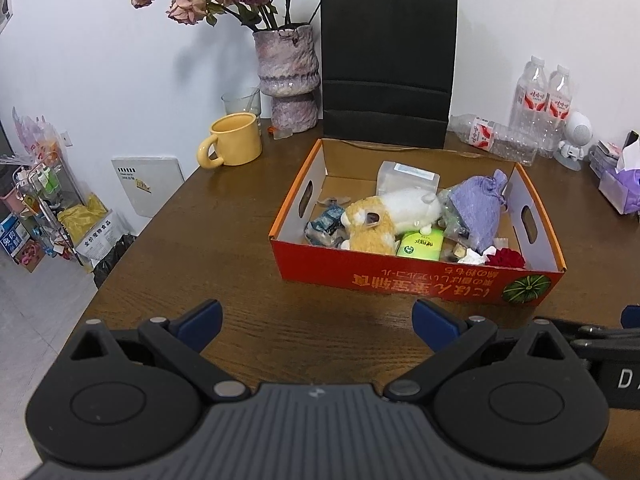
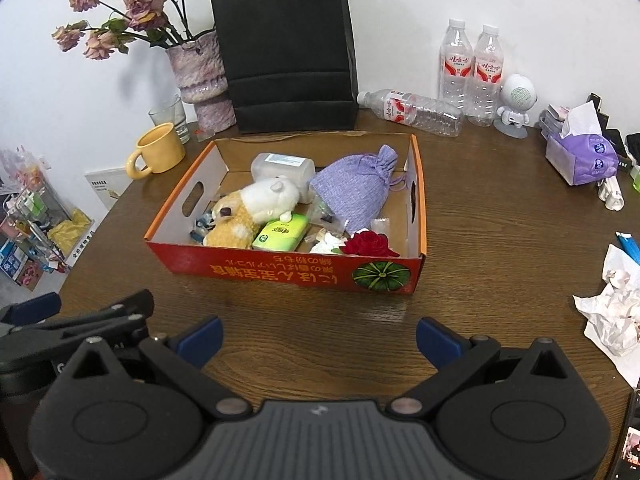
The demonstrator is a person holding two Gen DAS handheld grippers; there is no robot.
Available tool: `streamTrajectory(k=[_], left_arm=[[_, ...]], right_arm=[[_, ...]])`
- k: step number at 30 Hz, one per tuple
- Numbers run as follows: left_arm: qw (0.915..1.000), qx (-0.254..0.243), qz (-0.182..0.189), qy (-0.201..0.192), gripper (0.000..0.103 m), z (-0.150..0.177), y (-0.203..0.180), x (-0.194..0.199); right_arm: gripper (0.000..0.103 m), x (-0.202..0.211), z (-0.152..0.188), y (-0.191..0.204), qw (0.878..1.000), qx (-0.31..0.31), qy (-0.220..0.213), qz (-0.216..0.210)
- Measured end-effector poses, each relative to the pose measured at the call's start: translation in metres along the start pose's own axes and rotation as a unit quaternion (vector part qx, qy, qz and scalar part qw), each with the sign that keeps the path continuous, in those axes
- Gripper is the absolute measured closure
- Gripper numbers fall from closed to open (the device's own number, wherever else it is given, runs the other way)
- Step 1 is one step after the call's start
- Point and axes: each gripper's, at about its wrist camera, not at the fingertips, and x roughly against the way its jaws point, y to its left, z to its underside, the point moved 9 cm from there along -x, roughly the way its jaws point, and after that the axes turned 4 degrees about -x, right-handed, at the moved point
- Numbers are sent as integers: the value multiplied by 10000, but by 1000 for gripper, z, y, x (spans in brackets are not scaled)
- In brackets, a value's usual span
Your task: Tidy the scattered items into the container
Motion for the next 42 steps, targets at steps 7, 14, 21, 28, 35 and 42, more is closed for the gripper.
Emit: streamTrajectory(k=[7,14,21,28,35,42], left_arm=[[10000,-47,-11,30,0,1,1,1],[9999,-99,60,45,0,2,2,0],[9998,-54,178,80,0,4,2,-4],[9998,-39,188,76,0,6,3,-5],[9998,-27,184,57,0,6,5,-5],[9998,-22,184,58,0,5,6,-4]], right_arm=[[0,0,1,0,10000,0,-3,2],[0,0,2,2,10000,8,-9,6],[0,0,4,4,10000,46,-16,14],[0,0,4,5,9999,116,-48,60],[0,0,4,5,9999,126,-51,52],[0,-2,6,6,9999,117,-18,34]])
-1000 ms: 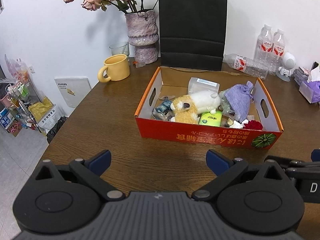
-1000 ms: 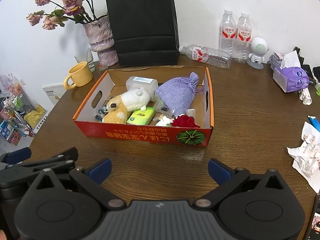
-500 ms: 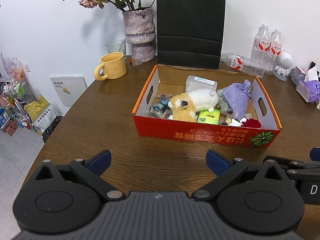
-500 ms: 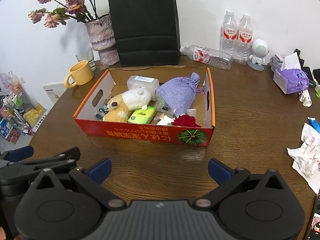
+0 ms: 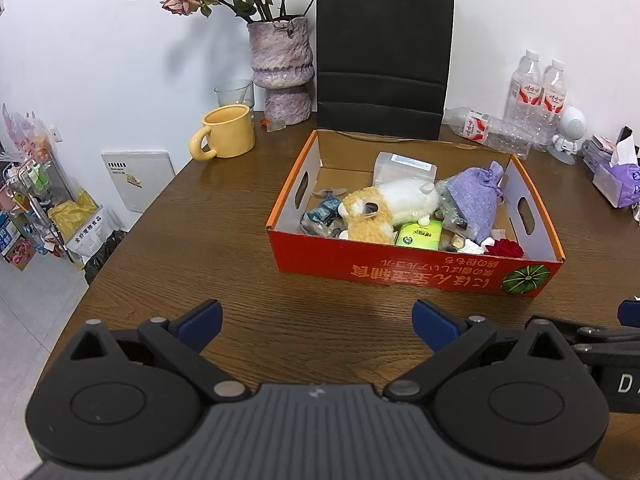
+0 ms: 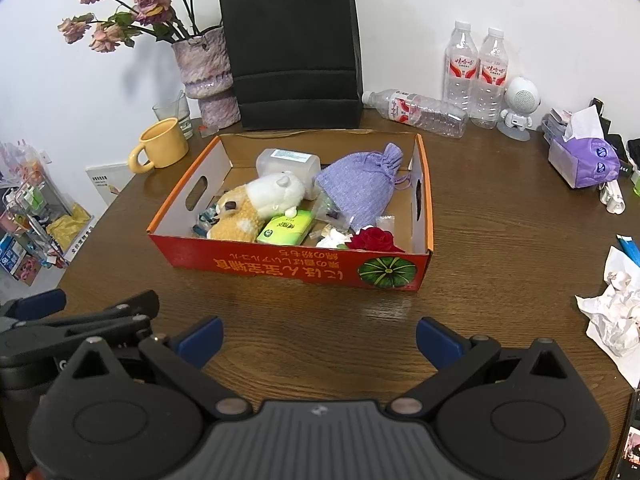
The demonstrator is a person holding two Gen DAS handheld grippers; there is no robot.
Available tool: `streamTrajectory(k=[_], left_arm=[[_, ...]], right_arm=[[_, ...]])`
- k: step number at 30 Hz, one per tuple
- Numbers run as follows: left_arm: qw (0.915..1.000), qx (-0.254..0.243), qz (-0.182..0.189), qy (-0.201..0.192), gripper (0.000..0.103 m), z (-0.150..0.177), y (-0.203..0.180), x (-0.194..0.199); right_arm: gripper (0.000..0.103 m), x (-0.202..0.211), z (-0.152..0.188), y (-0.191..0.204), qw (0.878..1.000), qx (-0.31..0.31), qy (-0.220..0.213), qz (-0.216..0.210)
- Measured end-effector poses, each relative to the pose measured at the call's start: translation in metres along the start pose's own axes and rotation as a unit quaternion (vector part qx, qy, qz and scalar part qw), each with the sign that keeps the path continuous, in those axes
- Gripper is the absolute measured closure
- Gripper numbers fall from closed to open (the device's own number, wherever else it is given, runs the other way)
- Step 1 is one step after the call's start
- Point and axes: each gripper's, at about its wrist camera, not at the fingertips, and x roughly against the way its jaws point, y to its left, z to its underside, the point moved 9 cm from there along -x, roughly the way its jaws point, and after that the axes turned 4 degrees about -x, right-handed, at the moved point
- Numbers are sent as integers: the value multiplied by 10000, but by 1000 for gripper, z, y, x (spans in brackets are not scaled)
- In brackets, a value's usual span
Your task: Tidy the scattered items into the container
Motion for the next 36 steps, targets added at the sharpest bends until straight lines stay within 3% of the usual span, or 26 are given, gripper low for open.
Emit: streamTrajectory(k=[36], left_arm=[[10000,-5,16,-53,0,0,-1,1]], right_arm=[[0,1,0,0,10000,4,-25,-12]])
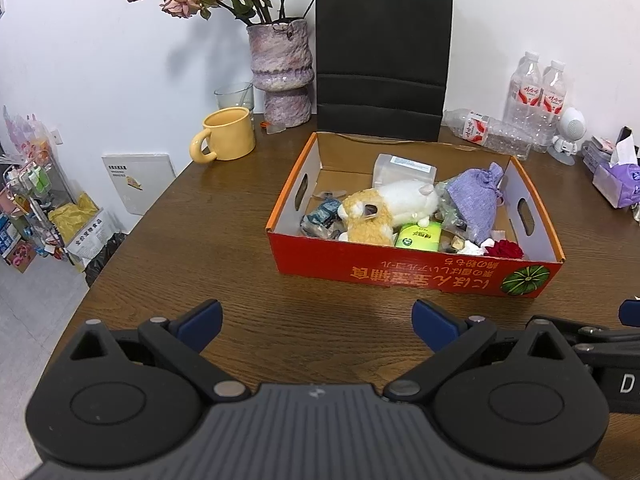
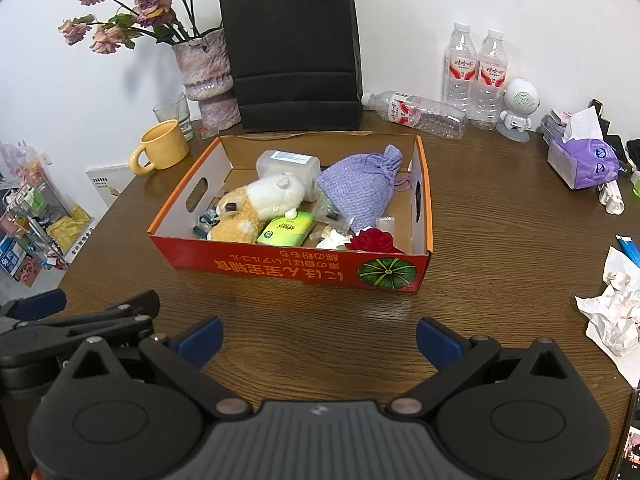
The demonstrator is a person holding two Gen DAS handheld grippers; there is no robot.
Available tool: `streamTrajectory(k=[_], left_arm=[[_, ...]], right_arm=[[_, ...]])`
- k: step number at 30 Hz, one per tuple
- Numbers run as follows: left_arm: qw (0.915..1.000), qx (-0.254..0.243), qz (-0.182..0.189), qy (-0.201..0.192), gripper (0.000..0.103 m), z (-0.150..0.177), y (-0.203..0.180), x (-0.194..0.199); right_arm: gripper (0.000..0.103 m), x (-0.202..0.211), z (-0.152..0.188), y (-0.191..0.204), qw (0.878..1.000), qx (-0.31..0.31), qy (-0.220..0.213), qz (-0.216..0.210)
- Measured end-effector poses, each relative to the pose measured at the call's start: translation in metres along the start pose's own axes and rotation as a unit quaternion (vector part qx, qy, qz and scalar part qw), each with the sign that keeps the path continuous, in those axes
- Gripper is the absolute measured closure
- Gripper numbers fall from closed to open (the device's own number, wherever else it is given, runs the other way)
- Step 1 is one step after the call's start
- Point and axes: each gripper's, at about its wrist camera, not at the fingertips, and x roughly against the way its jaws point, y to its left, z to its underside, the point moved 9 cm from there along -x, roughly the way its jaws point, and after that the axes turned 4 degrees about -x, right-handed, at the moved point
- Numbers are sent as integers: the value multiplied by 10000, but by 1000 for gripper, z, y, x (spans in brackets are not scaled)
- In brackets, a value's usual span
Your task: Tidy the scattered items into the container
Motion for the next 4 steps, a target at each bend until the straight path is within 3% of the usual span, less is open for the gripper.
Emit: streamTrajectory(k=[4], left_arm=[[9999,73,78,33,0,1,-2,-1]], right_arm=[[0,1,-1,-1,10000,-33,-29,-15]])
